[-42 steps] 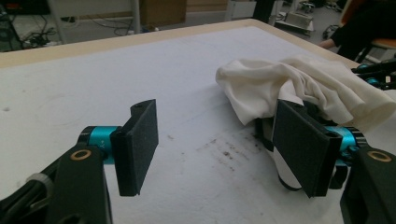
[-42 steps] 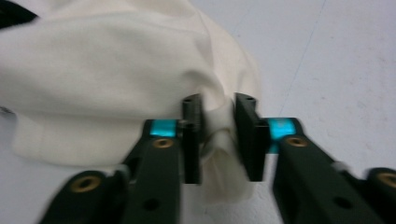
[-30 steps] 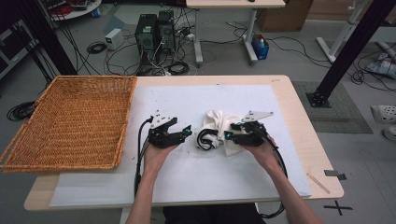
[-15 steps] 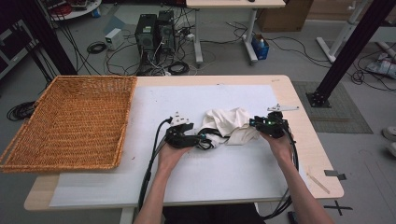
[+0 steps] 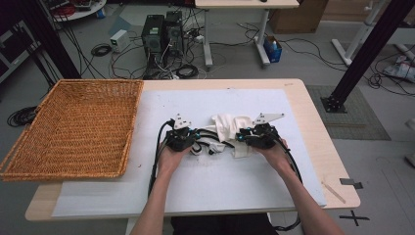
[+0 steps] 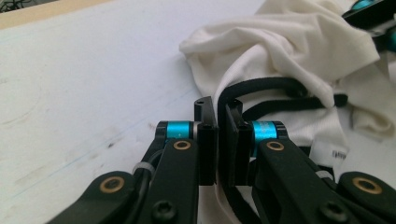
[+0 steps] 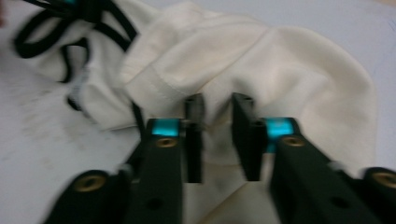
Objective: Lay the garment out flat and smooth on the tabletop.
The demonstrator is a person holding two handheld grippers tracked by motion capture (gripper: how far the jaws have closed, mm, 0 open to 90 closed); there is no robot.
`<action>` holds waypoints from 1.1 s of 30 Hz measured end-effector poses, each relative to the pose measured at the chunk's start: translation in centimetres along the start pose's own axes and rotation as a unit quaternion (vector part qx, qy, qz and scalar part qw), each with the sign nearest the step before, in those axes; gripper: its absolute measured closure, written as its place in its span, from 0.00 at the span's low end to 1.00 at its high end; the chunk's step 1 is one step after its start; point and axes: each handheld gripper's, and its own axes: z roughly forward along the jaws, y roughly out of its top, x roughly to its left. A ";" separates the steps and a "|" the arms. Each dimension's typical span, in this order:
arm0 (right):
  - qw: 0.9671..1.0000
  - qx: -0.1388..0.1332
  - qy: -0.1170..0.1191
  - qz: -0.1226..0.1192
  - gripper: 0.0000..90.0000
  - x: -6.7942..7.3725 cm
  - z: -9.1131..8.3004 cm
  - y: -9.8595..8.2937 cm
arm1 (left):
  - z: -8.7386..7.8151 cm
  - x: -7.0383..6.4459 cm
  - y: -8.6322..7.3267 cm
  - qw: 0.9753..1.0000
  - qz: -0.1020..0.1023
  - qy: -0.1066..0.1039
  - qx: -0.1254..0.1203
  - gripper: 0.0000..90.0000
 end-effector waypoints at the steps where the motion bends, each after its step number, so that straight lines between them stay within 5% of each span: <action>1: 1.000 0.003 -0.007 0.006 0.95 -0.4 0.3 0.0 | -0.2 0.1 -0.1 1.000 0.005 0.000 0.006 0.94; 4: 0.999 -0.004 -0.033 0.036 0.97 -1.7 0.2 0.1 | -0.8 0.4 -0.1 1.000 0.008 0.005 0.008 0.94; 5: 0.994 -0.004 -0.095 0.056 0.97 -3.5 -0.7 0.0 | -1.4 1.0 -0.2 1.000 -0.004 0.017 -0.003 0.94; 7: 0.987 -0.005 -0.131 0.090 0.98 -5.2 -1.5 -0.5 | -1.8 1.7 -0.3 0.999 -0.013 0.030 -0.007 0.94; 8: 0.987 -0.005 -0.131 0.090 0.98 -5.2 -1.5 -0.5 | -1.8 1.7 -0.3 0.999 -0.013 0.030 -0.007 0.94; 9: 0.981 0.010 -0.162 0.110 0.97 -6.9 -2.3 -1.6 | -2.1 2.4 -0.6 0.999 -0.028 0.038 -0.011 0.94; 11: 0.979 0.022 -0.162 0.121 0.96 -7.5 -2.7 -2.2 | -2.2 2.9 -0.9 0.998 -0.035 0.044 -0.010 0.94; 13: 0.980 0.016 -0.148 0.130 0.84 -7.4 -3.2 -2.5 | -2.2 3.4 -1.1 0.998 -0.045 0.049 -0.011 0.94; 16: 0.987 -0.013 -0.087 0.132 0.72 -6.4 -3.8 -2.1 | -2.4 3.6 -1.1 0.997 -0.052 0.048 -0.020 0.94; 19: 0.992 -0.023 -0.056 0.109 0.65 -5.1 -3.7 -1.3 | -2.7 3.1 -0.8 0.997 -0.047 0.046 -0.027 0.93; 25: 0.995 -0.016 -0.045 0.091 0.54 -4.7 -1.8 -1.0 | -4.3 1.9 0.6 0.994 -0.026 0.086 -0.062 0.61; 27: 0.993 -0.016 -0.048 0.105 0.52 -4.9 -1.7 -1.1 | -4.6 1.6 0.8 0.994 -0.023 0.082 -0.071 0.57; 28: 0.992 -0.017 -0.050 0.112 0.49 -5.0 -1.9 -1.2 | -4.9 1.0 1.4 0.993 -0.026 0.055 -0.097 0.56; 29: 0.992 -0.015 -0.051 0.113 0.46 -5.1 -2.0 -1.3 | -4.9 1.0 1.4 0.993 -0.026 0.055 -0.097 0.56; 31: 0.991 -0.014 -0.060 0.120 0.43 -5.2 -2.5 -1.4 | -4.4 0.0 2.3 0.993 -0.023 0.015 -0.114 0.51; 33: 0.990 -0.025 -0.069 0.124 0.41 -5.4 -3.4 -1.6 | -4.0 -0.7 3.1 0.992 -0.020 0.006 -0.126 0.51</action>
